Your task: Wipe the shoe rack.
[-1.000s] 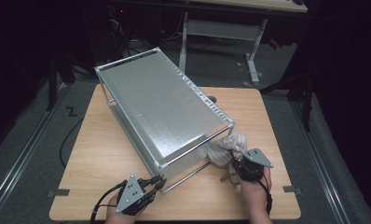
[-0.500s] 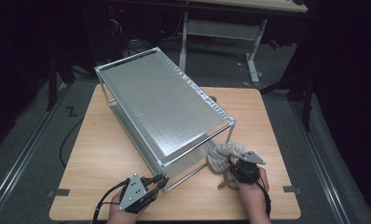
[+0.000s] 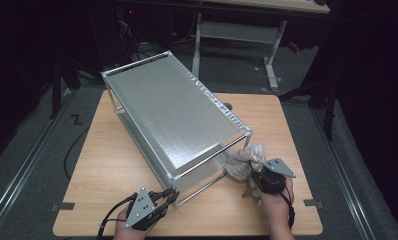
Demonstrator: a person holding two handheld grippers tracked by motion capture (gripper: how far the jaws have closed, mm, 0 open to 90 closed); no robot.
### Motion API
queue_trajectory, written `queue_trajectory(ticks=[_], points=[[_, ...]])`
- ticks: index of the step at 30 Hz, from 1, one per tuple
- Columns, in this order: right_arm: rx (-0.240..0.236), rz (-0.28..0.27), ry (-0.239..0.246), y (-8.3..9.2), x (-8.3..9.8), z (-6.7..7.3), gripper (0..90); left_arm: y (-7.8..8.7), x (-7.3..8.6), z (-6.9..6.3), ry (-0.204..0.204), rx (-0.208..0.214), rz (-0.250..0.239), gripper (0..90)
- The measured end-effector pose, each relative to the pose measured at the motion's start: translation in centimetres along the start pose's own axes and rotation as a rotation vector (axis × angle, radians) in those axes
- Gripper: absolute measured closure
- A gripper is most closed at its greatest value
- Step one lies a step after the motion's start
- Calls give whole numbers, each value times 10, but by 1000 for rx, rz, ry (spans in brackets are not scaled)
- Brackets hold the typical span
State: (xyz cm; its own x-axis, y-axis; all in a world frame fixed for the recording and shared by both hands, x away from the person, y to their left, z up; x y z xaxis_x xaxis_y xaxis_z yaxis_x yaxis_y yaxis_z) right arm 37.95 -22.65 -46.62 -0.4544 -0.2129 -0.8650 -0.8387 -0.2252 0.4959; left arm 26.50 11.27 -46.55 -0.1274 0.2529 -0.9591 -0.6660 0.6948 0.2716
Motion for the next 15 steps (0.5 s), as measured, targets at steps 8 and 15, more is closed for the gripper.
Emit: queue_trajectory(ticks=[8, 15], points=[[4, -189, -2, 34, -35, 7, 691, 6, 2, 0, -6, -11, 2, 784], [27, -274, 1, 54, -50, 3, 689, 9, 3, 2, -10, -21, 1, 781]])
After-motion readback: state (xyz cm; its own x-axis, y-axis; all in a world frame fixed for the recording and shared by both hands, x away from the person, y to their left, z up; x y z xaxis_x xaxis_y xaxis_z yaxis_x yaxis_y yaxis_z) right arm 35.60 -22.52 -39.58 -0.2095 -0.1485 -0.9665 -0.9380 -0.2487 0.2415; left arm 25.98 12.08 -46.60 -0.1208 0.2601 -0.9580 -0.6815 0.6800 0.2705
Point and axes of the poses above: each handheld gripper's, and its own axes: y roughly backward along the jaws, x roughly out of its underside, z roughly to its left, the point moved 3 cm from there along -y, roughly forward along the jaws, and after that the axes turned 2 degrees about z, right-handed, at the moved point
